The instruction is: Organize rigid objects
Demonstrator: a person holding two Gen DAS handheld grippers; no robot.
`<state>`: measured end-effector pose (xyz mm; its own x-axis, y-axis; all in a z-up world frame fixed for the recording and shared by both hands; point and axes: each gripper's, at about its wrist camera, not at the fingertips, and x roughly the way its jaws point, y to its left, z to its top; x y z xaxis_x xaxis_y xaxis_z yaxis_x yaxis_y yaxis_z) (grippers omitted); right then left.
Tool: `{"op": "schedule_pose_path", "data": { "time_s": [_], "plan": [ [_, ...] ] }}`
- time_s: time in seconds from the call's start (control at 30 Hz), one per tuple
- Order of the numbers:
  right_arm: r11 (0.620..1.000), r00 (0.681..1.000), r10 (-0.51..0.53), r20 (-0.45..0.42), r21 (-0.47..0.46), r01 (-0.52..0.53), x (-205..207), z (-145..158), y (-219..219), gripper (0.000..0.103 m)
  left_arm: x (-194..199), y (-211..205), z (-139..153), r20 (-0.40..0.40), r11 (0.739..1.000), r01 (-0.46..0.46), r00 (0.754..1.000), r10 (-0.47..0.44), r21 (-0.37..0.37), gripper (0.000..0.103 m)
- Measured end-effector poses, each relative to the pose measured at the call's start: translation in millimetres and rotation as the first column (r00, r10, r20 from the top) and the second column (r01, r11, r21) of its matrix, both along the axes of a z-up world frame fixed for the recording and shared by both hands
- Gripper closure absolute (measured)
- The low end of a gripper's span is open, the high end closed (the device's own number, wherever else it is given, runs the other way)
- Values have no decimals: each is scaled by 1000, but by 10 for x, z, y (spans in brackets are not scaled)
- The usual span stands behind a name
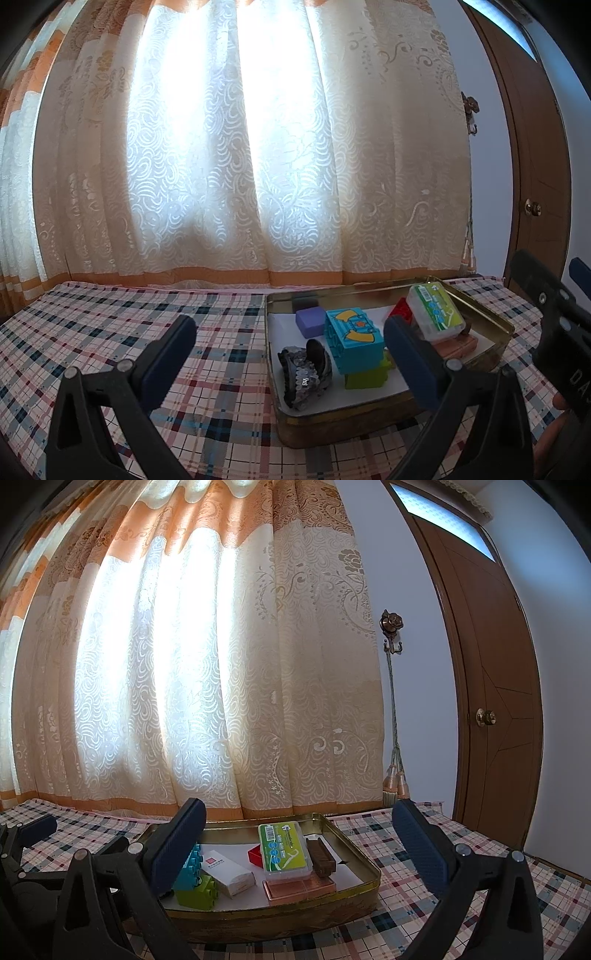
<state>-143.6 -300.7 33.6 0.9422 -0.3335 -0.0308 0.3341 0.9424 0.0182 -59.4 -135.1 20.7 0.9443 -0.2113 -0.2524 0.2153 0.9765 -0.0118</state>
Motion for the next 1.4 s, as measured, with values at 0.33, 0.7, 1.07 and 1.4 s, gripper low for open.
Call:
{"op": "schedule_pose_path", "data": {
  "time_s": [0.33,0.7,1.07,1.4],
  "plan": [
    [1000,1000,1,-2,1,-1,8,8,3,1,1,3,0,-2,1000,0,1000,0,1,0],
    [1000,1000,3,-7,9,-3,19,0,-5,1,10,13,-9,-15,1000,14,1000,-14,0,0],
    [1000,1000,-3,-15,16,3,28,2,0,1,30,16,-18,-25,1000,2,1000,-2,9,0],
    [1000,1000,-1,-21,17,2,37,-9,-8,1,42,15,-29,-31,1000,-5,1000,6,11,0]
  ]
}}
